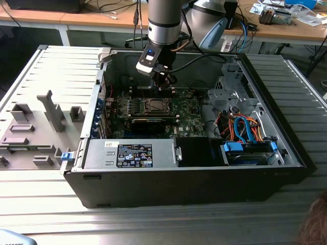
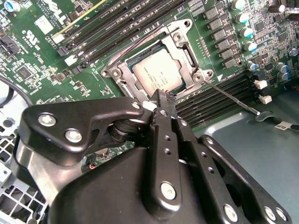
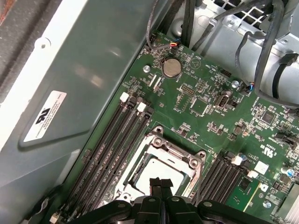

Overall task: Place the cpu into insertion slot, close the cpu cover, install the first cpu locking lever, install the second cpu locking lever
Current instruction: 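Install the first cpu locking lever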

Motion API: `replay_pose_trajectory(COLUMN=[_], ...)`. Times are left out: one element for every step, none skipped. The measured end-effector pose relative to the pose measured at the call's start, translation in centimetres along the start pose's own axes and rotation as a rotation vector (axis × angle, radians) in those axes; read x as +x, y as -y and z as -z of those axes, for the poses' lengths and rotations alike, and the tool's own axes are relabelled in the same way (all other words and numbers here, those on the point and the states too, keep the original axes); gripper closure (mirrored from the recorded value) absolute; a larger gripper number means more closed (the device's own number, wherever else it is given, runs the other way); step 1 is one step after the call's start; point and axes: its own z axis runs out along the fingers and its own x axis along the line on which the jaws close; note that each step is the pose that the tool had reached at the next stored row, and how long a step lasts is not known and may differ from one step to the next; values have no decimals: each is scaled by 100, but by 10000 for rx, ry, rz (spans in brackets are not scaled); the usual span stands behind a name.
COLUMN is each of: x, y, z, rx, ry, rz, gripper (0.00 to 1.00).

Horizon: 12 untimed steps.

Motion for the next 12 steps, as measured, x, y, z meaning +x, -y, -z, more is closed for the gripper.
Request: replay_pose_trajectory(x=[0,0,0,0,0,0,0,0,0,0,0,0], y=[0,0,0,0,0,0,0,0,0,0,0,0], z=[0,0,0,0,0,0,0,0,0,0,0,0], rx=[0,0,0,0,0,0,-1,-1,-1,-1,-1,-1], ry=[0,0,0,0,0,0,0,0,0,0,0,0], rz=[9,22,30,38,46,56,64,76,83,97,115,122], gripper=[89,89,89,89,89,89,89,89,89,89,89,89])
